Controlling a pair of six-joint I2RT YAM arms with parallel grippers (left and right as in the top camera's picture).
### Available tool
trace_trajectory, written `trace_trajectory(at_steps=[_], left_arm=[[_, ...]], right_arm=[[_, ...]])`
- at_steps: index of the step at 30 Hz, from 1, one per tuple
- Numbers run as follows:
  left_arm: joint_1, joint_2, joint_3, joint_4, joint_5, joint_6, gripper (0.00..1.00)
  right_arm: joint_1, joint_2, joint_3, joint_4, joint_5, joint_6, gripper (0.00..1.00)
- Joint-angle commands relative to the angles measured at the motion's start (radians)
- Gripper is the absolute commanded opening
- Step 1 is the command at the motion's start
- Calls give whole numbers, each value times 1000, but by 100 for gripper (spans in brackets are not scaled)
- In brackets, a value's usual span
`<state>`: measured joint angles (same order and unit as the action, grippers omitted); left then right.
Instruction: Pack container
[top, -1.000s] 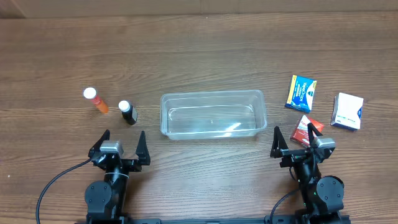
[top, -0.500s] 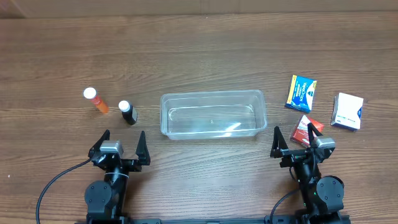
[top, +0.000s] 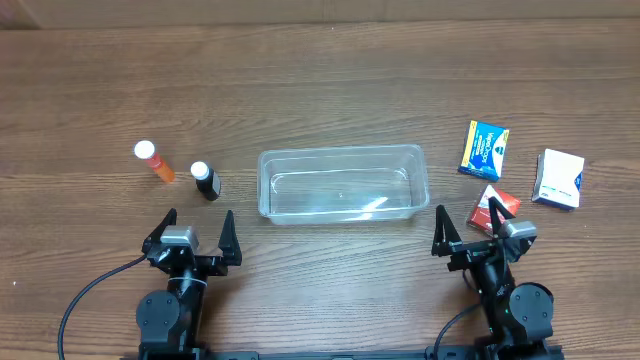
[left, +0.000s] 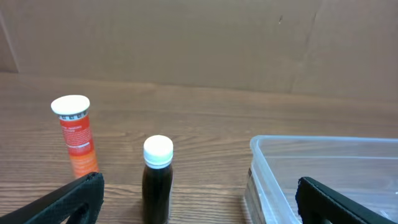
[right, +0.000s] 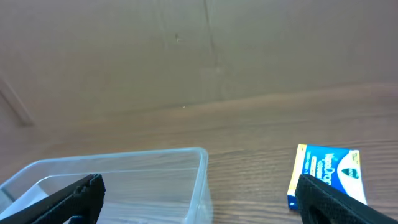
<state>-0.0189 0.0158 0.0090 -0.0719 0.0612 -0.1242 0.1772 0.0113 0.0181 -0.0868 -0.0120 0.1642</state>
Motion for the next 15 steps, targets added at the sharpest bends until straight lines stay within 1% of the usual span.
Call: trace_trajectory(at_steps=[1, 2, 4, 5, 7, 9, 12, 13, 15], left_arm=[[5, -11, -4, 0, 10, -67, 100], [5, -11, -4, 0, 10, -95, 100], [5, -11, 18, -33, 10, -101, 100], [5, -10, 41, -76, 11, -101, 100], [5, -6, 146, -204, 11, -101, 100], [5, 21, 222, -256, 10, -101, 100], [5, 164, 402, -357, 10, -101, 100], [5, 262, 501, -420, 10, -102, 100], [5, 417, 654, -542, 10, -101, 100]], right_arm=[[-3, 27, 14, -23, 22, 30, 100], [-3, 50, 37, -48, 39, 29, 100], [-3, 123, 101, -89, 41, 30, 100], [-3, 165, 141, -104, 41, 30, 100], [-3, 308, 283, -182, 40, 30, 100], [-3, 422, 409, -266, 40, 30, 100], [-3, 638, 675, -475, 40, 30, 100], [-3, 725, 793, -588, 36, 30, 100], [-3, 852, 971, -747, -13, 30, 100]])
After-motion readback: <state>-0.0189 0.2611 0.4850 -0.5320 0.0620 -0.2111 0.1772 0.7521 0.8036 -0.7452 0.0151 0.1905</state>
